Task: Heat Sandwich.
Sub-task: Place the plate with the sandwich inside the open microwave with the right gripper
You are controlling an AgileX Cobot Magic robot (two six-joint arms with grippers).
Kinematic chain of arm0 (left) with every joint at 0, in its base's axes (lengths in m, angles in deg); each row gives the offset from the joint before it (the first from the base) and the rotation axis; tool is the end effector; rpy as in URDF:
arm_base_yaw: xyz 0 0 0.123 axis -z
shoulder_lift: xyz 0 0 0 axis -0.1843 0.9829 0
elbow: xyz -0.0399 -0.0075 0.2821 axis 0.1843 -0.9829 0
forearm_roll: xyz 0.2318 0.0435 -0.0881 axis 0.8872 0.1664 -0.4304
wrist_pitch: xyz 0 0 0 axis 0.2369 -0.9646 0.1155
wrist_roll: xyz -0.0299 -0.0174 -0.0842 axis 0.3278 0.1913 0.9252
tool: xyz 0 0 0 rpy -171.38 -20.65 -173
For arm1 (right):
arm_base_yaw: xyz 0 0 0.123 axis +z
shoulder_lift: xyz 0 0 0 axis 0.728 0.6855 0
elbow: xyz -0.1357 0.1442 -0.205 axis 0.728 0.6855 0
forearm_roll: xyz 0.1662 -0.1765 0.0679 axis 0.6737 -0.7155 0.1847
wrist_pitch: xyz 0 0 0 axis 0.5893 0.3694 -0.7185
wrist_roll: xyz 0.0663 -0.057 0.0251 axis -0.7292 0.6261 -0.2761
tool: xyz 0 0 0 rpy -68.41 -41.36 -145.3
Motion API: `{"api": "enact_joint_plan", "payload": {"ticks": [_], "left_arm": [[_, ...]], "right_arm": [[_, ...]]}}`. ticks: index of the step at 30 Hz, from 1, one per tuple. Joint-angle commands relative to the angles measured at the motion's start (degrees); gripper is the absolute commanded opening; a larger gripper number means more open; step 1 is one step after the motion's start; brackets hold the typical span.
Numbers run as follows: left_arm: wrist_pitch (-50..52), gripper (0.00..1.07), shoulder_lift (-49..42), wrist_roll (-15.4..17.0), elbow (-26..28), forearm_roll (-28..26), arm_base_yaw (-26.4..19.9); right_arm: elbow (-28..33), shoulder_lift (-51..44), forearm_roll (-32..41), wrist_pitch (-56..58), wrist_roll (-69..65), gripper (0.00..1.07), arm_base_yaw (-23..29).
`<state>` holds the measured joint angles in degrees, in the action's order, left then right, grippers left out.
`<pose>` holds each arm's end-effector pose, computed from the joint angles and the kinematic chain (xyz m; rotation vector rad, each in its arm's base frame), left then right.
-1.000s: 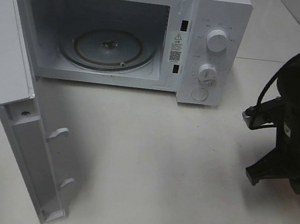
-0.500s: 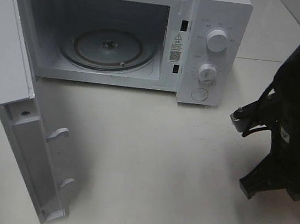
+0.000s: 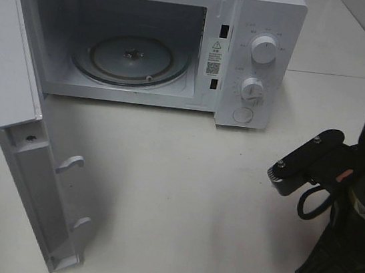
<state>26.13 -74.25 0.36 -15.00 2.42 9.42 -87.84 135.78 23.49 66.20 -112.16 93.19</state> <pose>-0.0043 -0.0068 0.2787 0.0454 2.0176 -0.0493 0.1648 0.1288 0.1881 -0.8407 2.8546 -0.4909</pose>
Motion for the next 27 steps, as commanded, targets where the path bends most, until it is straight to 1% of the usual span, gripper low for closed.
{"api": "enact_joint_plan", "payload": {"ticks": [1, 4, 9, 24, 27], "left_arm": [[0.0, 1.01, -1.38, 0.06, -0.11, -0.17, -0.11], [0.0, 1.01, -1.38, 0.06, -0.11, -0.17, -0.11], [0.0, 1.01, -1.38, 0.06, -0.11, -0.17, -0.11], [0.0, 1.01, -1.38, 0.06, -0.11, -0.17, -0.11], [0.0, 1.01, -1.38, 0.06, -0.11, -0.17, -0.11]], "right_arm": [[0.34, -1.43, -1.09, 1.6, 0.06, 0.01, 1.89], [0.34, -1.89, -1.09, 2.35, 0.57, 0.01, 4.47], [0.34, -1.89, -1.43, 1.95, 3.44, 0.01, 6.42], [0.34, -1.89, -4.01, -2.18, 11.86, 0.01, 6.42], [0.34, -1.89, -6.3, -4.07, 12.38, 0.01, 6.42]]}}
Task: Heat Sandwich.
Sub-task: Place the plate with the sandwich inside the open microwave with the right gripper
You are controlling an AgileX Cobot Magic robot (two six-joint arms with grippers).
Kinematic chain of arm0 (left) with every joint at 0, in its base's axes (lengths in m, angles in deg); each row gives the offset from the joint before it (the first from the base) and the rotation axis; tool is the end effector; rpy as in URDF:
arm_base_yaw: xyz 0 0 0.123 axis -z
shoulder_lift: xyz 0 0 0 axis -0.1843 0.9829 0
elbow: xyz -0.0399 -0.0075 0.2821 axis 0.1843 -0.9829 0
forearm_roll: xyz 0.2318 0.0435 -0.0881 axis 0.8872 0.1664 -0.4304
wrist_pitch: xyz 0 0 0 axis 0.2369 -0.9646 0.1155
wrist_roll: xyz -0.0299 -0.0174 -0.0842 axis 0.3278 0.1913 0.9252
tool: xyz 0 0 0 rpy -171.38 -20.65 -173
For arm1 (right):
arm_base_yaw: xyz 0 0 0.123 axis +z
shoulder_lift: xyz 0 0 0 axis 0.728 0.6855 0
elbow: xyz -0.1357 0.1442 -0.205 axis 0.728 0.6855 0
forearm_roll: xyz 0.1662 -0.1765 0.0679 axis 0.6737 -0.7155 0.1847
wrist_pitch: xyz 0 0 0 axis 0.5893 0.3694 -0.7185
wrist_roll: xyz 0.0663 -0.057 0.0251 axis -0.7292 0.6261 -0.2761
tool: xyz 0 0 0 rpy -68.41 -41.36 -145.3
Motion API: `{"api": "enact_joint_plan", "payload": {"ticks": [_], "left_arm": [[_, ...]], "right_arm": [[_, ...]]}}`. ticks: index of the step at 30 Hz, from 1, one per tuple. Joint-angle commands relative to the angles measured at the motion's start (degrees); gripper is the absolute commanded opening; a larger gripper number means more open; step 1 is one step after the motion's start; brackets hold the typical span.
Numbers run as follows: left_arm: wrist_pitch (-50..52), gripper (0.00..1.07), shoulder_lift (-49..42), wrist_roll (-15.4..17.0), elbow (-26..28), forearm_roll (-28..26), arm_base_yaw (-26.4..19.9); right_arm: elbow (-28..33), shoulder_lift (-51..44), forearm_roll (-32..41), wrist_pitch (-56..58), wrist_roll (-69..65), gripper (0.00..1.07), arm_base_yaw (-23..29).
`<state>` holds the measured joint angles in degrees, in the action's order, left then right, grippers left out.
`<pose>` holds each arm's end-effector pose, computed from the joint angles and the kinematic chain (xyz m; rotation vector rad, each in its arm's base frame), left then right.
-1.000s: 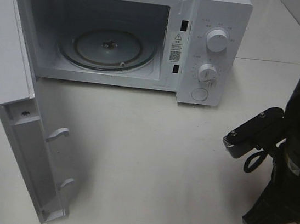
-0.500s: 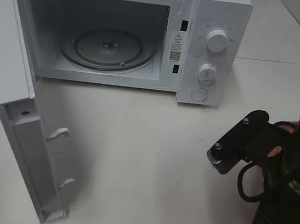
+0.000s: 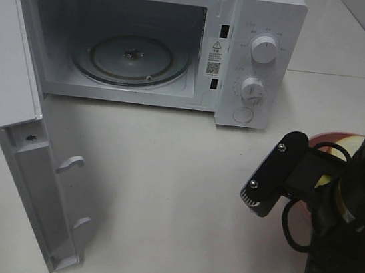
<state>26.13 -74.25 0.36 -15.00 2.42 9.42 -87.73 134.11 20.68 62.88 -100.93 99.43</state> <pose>-0.0043 -0.0068 0.2787 0.0454 2.0176 -0.0493 0.1537 0.1475 0.1945 -1.2790 2.6079 -0.4616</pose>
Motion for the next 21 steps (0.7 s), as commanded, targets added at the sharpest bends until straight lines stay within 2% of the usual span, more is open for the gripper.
{"api": "enact_joint_plan", "payload": {"ticks": [1, 21], "left_arm": [[0.0, 1.01, -1.38, 0.06, -0.11, -0.17, -0.11], [0.0, 1.01, -1.38, 0.06, -0.11, -0.17, -0.11]], "right_arm": [[0.23, -0.23, -4.07, -1.09, 1.15, 0.01, 0.17], [0.23, -0.23, -4.87, -12.26, 19.71, 0.02, 0.17]]}}
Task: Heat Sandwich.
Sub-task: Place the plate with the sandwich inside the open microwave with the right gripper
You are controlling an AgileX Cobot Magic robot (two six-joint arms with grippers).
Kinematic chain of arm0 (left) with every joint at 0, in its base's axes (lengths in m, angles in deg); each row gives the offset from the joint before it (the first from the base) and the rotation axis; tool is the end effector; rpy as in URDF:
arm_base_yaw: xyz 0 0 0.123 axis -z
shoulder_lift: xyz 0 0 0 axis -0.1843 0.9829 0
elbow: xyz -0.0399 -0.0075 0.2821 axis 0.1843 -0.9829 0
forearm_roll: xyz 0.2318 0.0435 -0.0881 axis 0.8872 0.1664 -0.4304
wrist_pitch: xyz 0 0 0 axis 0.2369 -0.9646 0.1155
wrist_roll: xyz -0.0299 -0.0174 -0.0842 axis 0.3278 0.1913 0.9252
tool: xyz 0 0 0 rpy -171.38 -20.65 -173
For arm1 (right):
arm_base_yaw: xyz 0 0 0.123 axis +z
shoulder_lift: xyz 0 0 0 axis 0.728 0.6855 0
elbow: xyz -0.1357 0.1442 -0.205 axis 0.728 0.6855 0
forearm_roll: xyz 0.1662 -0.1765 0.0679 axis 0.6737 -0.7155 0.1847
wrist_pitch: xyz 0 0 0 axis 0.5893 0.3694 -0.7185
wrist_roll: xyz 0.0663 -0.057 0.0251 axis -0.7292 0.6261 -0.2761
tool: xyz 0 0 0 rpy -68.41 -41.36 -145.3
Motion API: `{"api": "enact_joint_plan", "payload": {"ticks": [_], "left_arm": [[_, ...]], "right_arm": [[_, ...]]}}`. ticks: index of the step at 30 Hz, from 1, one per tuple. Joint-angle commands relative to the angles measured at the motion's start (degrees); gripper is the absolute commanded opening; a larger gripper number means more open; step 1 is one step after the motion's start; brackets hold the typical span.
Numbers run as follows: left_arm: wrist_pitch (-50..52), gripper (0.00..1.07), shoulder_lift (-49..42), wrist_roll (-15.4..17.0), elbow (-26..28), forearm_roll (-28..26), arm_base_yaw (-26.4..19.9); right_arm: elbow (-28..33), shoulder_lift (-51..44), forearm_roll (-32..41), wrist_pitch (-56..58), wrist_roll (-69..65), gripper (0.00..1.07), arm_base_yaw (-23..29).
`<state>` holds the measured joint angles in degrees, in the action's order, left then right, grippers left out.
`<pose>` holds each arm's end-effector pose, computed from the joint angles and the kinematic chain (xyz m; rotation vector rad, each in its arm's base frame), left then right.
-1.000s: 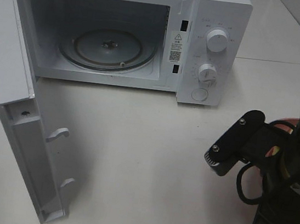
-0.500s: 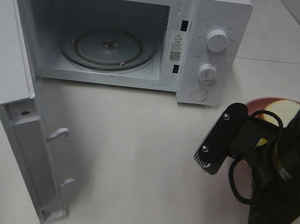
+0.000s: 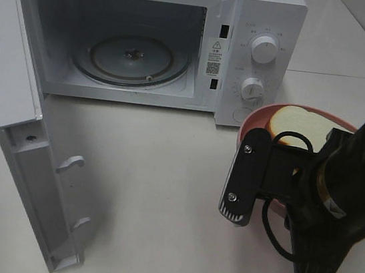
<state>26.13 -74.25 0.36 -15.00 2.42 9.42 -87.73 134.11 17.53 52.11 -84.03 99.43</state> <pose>-0.0043 -0.0068 0.2787 0.0454 2.0176 -0.0493 0.1628 0.1624 0.1963 -1.6663 2.2398 -0.3880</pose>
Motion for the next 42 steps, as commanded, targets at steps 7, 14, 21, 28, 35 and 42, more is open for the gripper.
{"api": "enact_joint_plan", "payload": {"ticks": [7, 14, 21, 28, 35, 42], "left_arm": [[0.0, 1.01, -1.38, 0.06, -0.11, -0.17, -0.11], [0.0, 1.01, -1.38, 0.06, -0.11, -0.17, -0.11], [0.0, 1.01, -1.38, 0.06, -0.11, -0.17, -0.11], [0.0, 1.01, -1.38, 0.06, -0.11, -0.17, -0.11], [0.0, 1.01, -1.38, 0.06, -0.11, -0.17, -0.11], [0.0, 1.01, -1.38, 0.06, -0.11, -0.17, -0.11]], "right_arm": [[0.23, -0.23, -1.78, -3.61, 7.39, 0.02, 0.17], [0.23, -0.23, -1.78, -6.36, 14.21, 0.02, 0.17], [0.23, -0.23, -1.72, -8.08, 20.45, 0.03, 0.17], [0.23, -0.23, -1.66, -10.71, 29.56, 0.05, 0.17], [0.23, -0.23, -1.55, -12.95, 36.9, 0.06, 0.17], [0.23, -0.23, -1.38, -16.9, 43.37, 0.08, 0.17]]}}
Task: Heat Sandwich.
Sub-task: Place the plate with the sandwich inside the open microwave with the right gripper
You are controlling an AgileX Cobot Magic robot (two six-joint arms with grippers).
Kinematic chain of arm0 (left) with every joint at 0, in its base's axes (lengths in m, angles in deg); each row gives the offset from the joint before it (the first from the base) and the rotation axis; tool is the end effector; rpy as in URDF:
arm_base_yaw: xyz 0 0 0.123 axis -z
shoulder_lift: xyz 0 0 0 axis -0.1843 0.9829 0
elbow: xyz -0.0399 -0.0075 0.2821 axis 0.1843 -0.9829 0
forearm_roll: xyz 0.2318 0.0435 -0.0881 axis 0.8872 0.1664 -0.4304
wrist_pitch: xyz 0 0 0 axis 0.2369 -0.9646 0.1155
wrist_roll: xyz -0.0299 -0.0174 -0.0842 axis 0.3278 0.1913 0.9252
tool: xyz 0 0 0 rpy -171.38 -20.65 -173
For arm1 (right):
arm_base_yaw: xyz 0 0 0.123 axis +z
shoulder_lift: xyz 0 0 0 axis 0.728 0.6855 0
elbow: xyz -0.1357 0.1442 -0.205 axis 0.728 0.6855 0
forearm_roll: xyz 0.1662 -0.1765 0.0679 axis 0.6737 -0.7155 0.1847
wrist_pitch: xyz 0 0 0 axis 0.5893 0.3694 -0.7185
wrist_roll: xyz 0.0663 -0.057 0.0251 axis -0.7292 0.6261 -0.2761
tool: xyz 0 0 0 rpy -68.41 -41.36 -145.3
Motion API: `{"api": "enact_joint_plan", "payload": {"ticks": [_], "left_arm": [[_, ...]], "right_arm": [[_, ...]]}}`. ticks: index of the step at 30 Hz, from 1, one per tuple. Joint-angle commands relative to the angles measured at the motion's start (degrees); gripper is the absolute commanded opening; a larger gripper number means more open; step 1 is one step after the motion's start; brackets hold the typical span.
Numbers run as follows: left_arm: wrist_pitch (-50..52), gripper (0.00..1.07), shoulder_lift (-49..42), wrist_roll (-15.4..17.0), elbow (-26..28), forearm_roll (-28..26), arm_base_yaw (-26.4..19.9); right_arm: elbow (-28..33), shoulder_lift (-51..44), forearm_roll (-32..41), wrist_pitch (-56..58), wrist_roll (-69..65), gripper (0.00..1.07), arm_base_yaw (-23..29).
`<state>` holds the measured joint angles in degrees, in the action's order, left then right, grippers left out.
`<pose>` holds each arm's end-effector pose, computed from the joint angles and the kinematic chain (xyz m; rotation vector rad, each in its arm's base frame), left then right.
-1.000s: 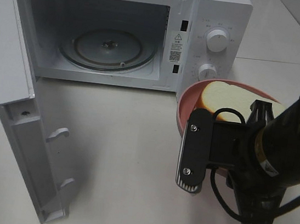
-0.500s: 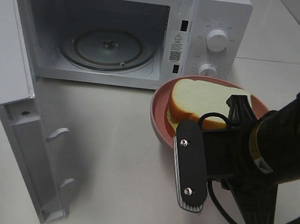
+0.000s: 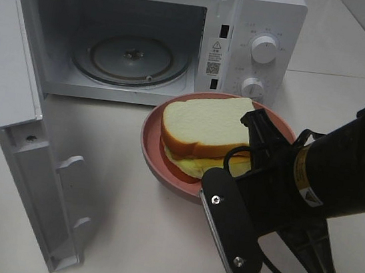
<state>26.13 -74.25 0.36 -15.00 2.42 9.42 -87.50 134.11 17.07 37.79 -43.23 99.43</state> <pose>-0.0043 -0.0068 0.2787 0.0454 2.0176 -0.0493 0.1678 0.1831 0.2002 -2.2813 1.3841 -0.4218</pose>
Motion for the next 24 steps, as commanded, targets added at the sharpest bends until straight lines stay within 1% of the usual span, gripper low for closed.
{"api": "enact_joint_plan", "payload": {"ticks": [1, 7, 14, 18, 19, 20, 24], "left_arm": [[0.0, 1.01, -1.38, 0.06, -0.11, -0.17, -0.11], [0.0, 1.01, -1.38, 0.06, -0.11, -0.17, -0.11], [0.0, 1.01, -1.38, 0.06, -0.11, -0.17, -0.11], [0.0, 1.01, -1.38, 0.06, -0.11, -0.17, -0.11], [0.0, 1.01, -1.38, 0.06, -0.11, -0.17, -0.11], [0.0, 1.01, -1.38, 0.06, -0.11, -0.17, -0.11], [0.0, 1.01, -1.38, 0.06, -0.11, -0.17, -0.11]], "right_arm": [[0.0, -0.23, -0.92, -2.58, 2.58, 0.08, 0.17], [0.0, -0.23, -0.69, -4.53, 6.3, 0.08, 0.17], [0.0, -0.23, -0.4, -4.98, 5.96, 0.09, 0.17], [0.0, -0.23, -0.4, -5.21, 5.96, 0.06, 0.17], [0.0, -0.23, -0.4, -5.21, 5.96, 0.04, 0.17], [0.0, -0.23, -0.46, -5.5, 5.96, 0.0, 0.11], [0.0, -0.17, -0.86, -7.33, 6.02, 0.0, -0.06]]}}
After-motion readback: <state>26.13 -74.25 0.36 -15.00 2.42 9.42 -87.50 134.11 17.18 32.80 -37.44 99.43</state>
